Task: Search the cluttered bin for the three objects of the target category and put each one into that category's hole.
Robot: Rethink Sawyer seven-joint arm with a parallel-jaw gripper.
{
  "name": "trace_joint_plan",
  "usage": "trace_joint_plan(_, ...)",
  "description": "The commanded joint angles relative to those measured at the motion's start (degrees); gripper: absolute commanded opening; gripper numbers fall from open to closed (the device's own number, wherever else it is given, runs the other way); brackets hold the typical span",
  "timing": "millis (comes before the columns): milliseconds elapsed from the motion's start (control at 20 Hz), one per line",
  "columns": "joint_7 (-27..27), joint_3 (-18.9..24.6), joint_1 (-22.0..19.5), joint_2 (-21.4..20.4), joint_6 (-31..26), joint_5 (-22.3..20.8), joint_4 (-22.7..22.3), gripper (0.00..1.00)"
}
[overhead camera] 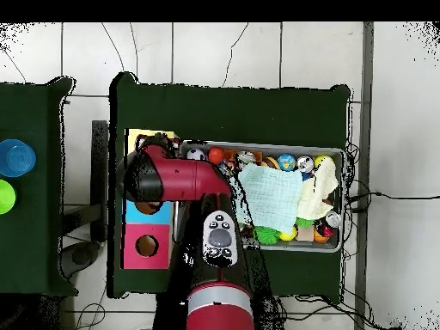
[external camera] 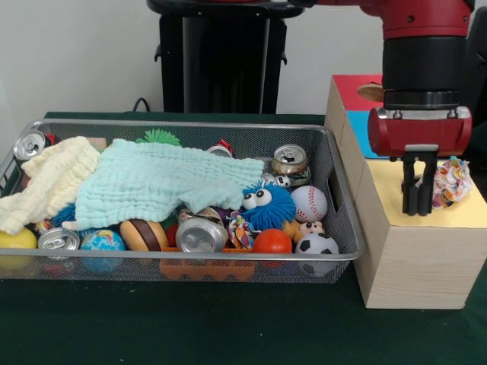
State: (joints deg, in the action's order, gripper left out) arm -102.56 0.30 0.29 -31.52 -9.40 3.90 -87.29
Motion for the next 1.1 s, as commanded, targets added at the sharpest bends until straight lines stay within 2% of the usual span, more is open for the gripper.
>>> trace_joint_plan(50,-1.8,6.8,-3.2,3.6,-0.8,-4.7,-3.1,0.0)
trace_joint_plan(200,-1.7,7.2,-3.4,3.9,-2.4,-5.2,-2.7,0.0)
trace_joint_plan(350,-3.8,7.1,-2.8,3.9,-1.2,-4.9,-3.5,0.0)
trace_joint_plan(750,-5.3,7.2,-2.4,3.3,-1.9,-4.3,-4.4,0.0)
trace_joint_plan(950,-8.5,5.3,0.4,1.1,-3.1,-2.5,-6.7,0.0)
trace_joint_plan(1100,-9.6,6.2,0.2,-0.3,-2.1,-2.1,-9.5,0.0)
